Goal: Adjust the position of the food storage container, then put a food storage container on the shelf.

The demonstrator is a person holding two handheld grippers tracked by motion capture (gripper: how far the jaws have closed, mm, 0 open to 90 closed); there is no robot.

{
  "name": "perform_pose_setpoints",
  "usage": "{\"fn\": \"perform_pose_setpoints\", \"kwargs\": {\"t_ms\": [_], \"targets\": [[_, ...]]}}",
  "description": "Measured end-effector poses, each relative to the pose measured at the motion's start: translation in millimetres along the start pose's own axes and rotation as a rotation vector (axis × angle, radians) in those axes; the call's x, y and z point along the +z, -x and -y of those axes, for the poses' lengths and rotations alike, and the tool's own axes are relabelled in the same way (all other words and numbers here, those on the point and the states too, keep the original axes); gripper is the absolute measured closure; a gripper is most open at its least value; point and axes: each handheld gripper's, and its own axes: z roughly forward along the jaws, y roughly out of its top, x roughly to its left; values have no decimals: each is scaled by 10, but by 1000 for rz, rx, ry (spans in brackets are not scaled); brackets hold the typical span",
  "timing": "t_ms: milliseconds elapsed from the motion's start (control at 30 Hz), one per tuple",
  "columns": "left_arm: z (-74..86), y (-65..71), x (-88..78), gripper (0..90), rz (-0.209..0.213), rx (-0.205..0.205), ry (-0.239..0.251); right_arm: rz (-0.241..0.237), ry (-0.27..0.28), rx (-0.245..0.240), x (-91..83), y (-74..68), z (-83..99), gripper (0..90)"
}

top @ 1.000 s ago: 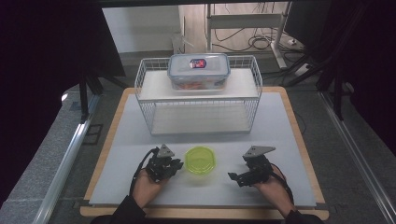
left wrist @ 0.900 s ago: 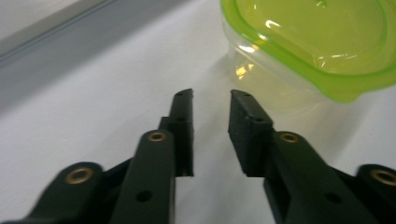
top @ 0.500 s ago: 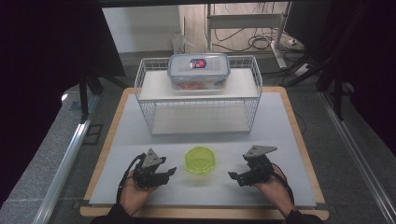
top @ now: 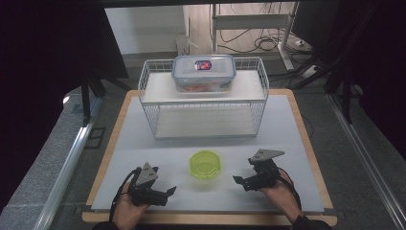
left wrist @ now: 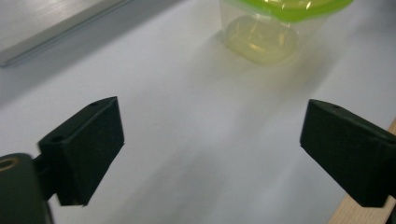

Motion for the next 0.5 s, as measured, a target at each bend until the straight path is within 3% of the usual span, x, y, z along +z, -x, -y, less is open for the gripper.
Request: {"fn": "perform_pose_setpoints", "kwargs": {"t_ms": [167, 500], "targets": [[3, -24, -16, 42, -4, -12, 22, -3, 2, 11, 4, 3, 4, 69], [25, -55, -3, 39, -24, -11, 15, -5, 4, 38, 30, -3, -10, 27]]}}
